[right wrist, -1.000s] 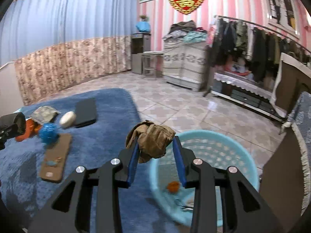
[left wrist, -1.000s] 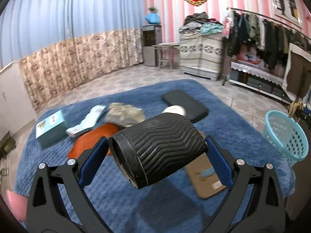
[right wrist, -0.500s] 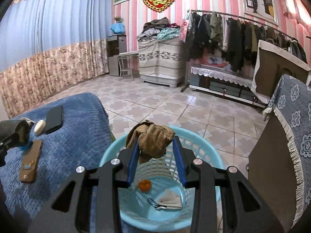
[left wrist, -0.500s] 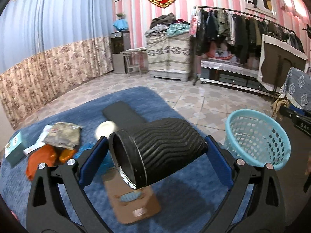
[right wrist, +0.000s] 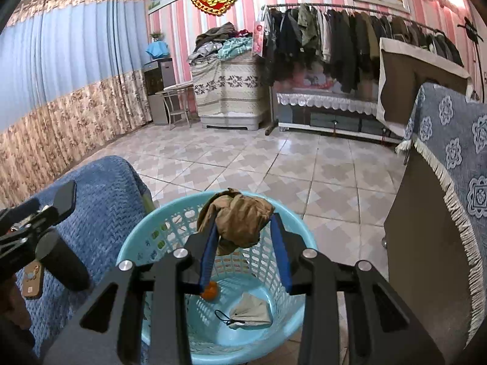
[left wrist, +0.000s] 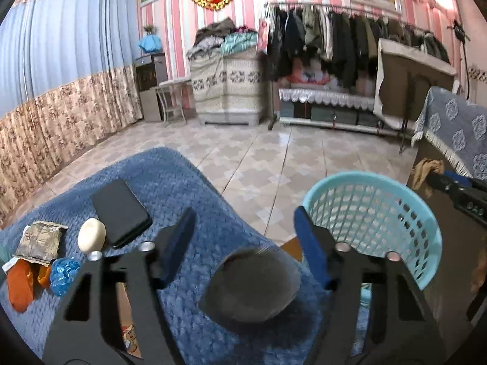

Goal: Collect trash
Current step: 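Carry the brown cloth and black cylinder in both grippers toward the blue basket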

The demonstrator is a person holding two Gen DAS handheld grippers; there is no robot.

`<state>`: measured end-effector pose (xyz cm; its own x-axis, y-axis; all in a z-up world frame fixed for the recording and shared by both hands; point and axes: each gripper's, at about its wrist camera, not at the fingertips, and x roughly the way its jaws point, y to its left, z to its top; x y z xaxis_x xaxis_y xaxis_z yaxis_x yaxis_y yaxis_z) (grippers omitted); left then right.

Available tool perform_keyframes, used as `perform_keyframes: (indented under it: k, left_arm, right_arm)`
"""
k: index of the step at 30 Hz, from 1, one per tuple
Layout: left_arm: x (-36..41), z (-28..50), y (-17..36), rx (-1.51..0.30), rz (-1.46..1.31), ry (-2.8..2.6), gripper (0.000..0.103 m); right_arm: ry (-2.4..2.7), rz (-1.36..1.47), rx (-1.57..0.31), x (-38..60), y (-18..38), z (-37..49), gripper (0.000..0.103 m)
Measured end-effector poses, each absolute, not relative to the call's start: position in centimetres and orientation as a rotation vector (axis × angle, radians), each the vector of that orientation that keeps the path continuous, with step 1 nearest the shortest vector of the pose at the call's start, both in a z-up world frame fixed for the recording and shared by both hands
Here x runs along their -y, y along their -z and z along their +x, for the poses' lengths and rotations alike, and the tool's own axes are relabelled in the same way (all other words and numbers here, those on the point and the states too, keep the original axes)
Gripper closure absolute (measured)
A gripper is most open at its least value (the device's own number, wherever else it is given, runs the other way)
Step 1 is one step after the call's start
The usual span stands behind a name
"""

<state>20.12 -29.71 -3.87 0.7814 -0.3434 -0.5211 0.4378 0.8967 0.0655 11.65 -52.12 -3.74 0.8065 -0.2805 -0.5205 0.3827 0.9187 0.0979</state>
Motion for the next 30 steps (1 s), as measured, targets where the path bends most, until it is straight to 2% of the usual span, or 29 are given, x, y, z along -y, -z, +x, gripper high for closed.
perform_keyframes:
  k: [1,2,3,5,7,17,19,20,21,30]
  left_arm:
    - [29.3,20.3,3.8,-0.535,0.168,0.424,0.039]
    - [28.8,20.3,3.6,-0.542,0.151,0.423,0.032]
    - [28.1,20.2,3.6,-0.547,0.14,0.412,0.019]
    - [26.9,20.1,3.7,-0.538,0.132,0.37,0.008]
    - [26.3,20.0,4.3,-0.54,0.146,0.357,0.005]
    - [27.2,20.3,8.5,-0.661,0.154,0.368,0.006]
    - [27.4,20.6,8.4,-0.655,0.149,0.376,0.013]
    - [27.4,20.7,8.3,-0.651,0.148,0.385,0.026]
    - [27.6,20.7,8.3,-0.654,0.146,0.402,0.034]
    - [31.8,20.5,4.7,-0.563,0.15,0.49,0.034]
  right_arm:
    - [0.355,0.203,-0.526,52.2,3.9,11.7,0.068]
    - [0.354,0.203,-0.528,52.3,3.9,11.8,0.068]
    - [0.352,0.206,-0.529,52.4,3.9,11.9,0.068]
    - [0.348,0.221,-0.527,52.4,4.1,12.1,0.068]
    - [0.343,0.233,-0.526,52.3,4.3,12.4,0.068]
    - [0.332,0.255,-0.535,52.1,5.1,12.2,0.068]
    - [0.331,0.24,-0.541,51.8,5.1,12.4,0.068]
    - [0.33,0.237,-0.544,52.0,5.1,12.4,0.068]
    - [0.329,0.235,-0.546,51.9,5.2,12.5,0.068]
    - [0.378,0.221,-0.552,52.6,5.0,12.1,0.068]
